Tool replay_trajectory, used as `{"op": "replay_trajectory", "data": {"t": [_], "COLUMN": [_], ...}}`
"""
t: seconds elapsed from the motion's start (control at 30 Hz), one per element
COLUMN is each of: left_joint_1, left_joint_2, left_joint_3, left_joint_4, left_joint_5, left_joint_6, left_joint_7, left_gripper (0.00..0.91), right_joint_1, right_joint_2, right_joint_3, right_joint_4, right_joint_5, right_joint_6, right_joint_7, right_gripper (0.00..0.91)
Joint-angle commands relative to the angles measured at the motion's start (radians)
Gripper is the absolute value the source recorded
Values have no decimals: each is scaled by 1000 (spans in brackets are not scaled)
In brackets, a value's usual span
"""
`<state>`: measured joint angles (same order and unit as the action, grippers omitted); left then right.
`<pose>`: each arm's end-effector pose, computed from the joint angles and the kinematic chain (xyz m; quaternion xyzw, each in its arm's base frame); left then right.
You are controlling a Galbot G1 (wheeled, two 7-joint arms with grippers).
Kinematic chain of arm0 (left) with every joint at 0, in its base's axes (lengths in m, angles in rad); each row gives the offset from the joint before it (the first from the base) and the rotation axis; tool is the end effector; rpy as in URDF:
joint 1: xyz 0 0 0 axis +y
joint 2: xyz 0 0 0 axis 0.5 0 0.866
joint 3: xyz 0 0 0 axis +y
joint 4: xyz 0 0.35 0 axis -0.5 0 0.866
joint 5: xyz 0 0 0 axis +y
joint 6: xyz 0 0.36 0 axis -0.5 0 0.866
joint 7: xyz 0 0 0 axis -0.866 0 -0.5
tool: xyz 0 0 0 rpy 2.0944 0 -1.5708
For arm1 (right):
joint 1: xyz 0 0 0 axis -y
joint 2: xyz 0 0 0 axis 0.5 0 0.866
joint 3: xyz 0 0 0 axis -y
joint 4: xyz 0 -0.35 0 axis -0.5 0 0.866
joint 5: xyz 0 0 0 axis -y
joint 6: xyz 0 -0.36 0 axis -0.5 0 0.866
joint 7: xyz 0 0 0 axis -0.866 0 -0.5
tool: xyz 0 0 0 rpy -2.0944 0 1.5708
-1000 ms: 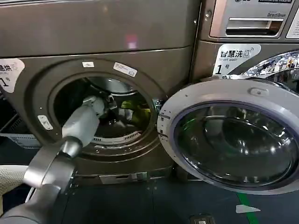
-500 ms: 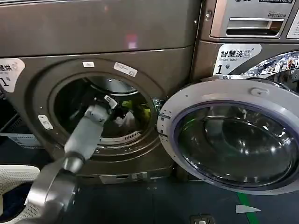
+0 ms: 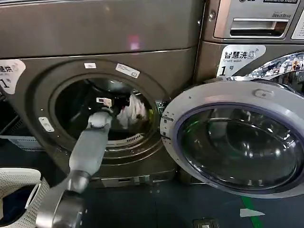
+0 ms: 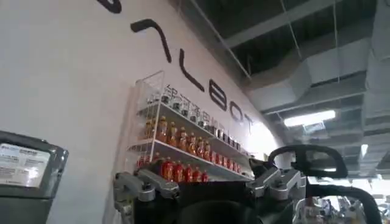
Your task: Grasp the clothes from the dryer.
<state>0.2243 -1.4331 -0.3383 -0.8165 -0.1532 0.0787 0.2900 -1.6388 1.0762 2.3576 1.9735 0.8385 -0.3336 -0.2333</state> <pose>0.6134 0.0340 -0.2173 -0.1612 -0.9861 -0.0359 0.0183 -0.0894 -0.3806 0.0214 0.4271 0.8626 -0.1503 0.2258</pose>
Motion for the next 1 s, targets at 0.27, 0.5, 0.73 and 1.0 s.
{"op": "replay_trajectory", "data": {"t": [0.27, 0.5, 0.73, 1.0], "left_joint_1": [213, 287, 295, 296], "left_joint_2": [-40, -55, -58, -63], "left_joint_3": [-117, -125, -125, -129], "left_joint_4": [-342, -397, -384, -378], "left_joint_5": [-174, -99, -78, -61], "left_joint_6": [-269, -285, -262, -244], "left_joint_7": [-286, -316, -317, -316], "left_gripper": [0, 0, 0, 0], "right_joint_1": [-1, 2, -1, 2], "right_joint_2": [3, 0, -1, -14], "right_joint_3": [4, 6, 7, -1], "right_joint_4": [4, 9, 5, 4], "right_joint_5": [-61, -52, -44, -37], "right_joint_6": [27, 34, 41, 45], "right_joint_7": [-1, 2, 4, 6], "right_gripper": [907, 907, 907, 907]}}
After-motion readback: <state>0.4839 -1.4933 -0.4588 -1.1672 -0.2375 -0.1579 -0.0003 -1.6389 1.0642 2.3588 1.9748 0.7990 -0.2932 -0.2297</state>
